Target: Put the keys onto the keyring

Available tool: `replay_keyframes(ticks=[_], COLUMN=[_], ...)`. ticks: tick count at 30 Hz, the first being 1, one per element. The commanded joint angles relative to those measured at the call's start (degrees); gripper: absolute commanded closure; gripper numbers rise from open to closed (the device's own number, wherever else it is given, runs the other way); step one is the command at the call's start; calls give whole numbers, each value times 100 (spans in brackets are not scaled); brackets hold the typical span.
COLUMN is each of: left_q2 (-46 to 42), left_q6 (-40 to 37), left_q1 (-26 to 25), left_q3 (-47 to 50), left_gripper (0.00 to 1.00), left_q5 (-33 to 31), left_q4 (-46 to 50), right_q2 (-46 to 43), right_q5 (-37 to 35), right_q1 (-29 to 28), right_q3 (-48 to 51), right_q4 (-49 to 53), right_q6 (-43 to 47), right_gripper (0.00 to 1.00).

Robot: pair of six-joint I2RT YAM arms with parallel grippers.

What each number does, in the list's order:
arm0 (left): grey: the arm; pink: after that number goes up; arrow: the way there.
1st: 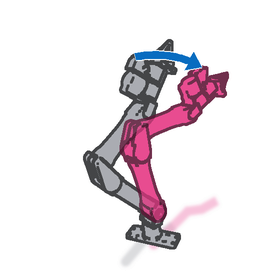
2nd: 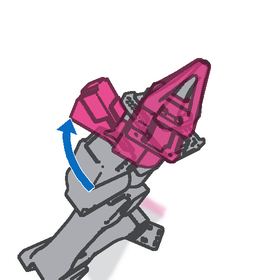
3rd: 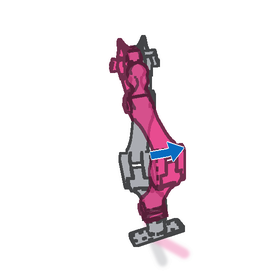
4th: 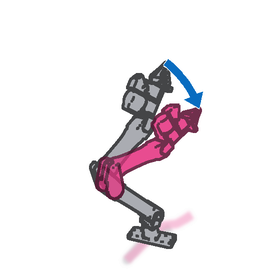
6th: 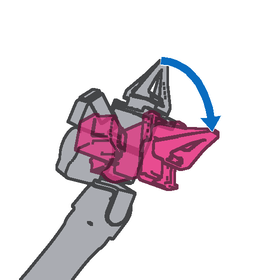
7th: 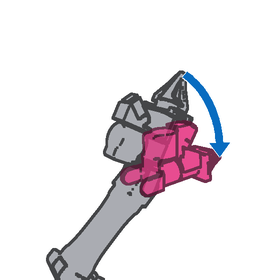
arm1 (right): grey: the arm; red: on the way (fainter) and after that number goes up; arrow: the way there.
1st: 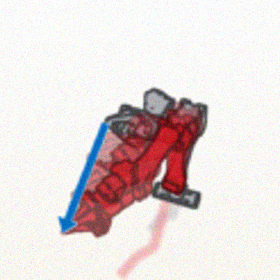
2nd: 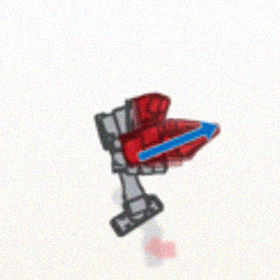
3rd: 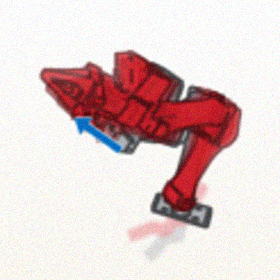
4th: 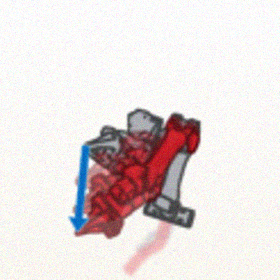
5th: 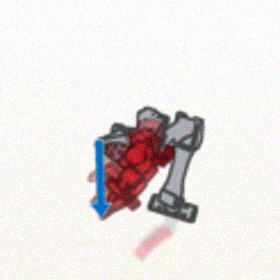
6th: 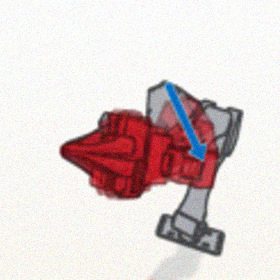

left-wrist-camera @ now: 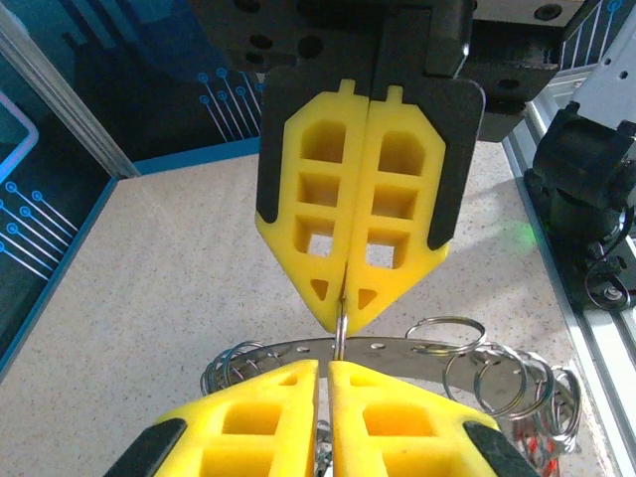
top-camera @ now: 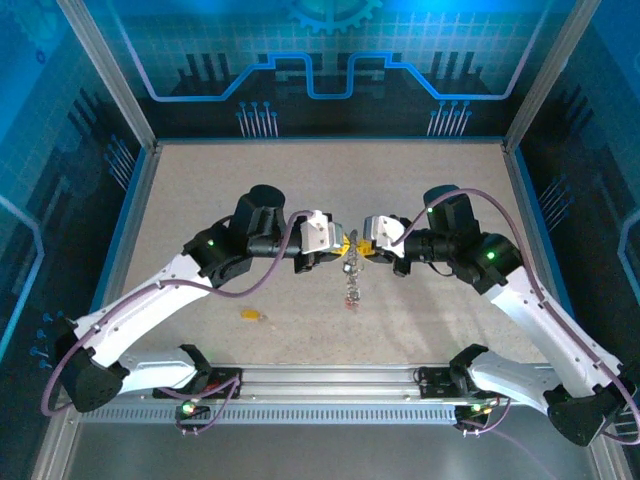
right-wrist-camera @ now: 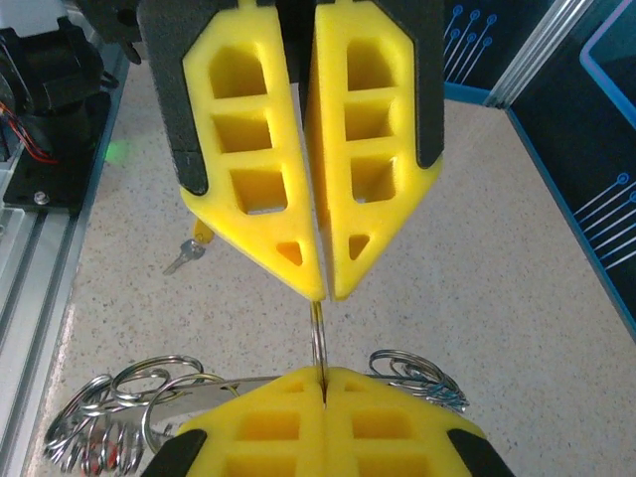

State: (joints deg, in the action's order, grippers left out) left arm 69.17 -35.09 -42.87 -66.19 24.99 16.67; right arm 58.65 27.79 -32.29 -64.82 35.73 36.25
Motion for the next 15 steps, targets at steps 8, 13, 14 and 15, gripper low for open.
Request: replay_keyframes(ticks=[8,13,14,15], left_q2=[1,-52,-33,-12], left_q6=[-129,-177,-169,-152], left_q1=[-90,-88,-90,-91], left_q3=[-100,-52,-52,-60], left_gripper=[69,69,68,70], left_q5=[15,166,137,91], left_q4=[151,183,174,171], right_q2=[111,155,164,164], right_q5=[-4,5,42,102], right_q1=[-128,-128,-128,-136], right_q3=[-295,-295,-297,-295], right_q4=[-94,-110,-105,-110], right_q6=[-92,-91,-84,-55], right_gripper=[100,100,100,100])
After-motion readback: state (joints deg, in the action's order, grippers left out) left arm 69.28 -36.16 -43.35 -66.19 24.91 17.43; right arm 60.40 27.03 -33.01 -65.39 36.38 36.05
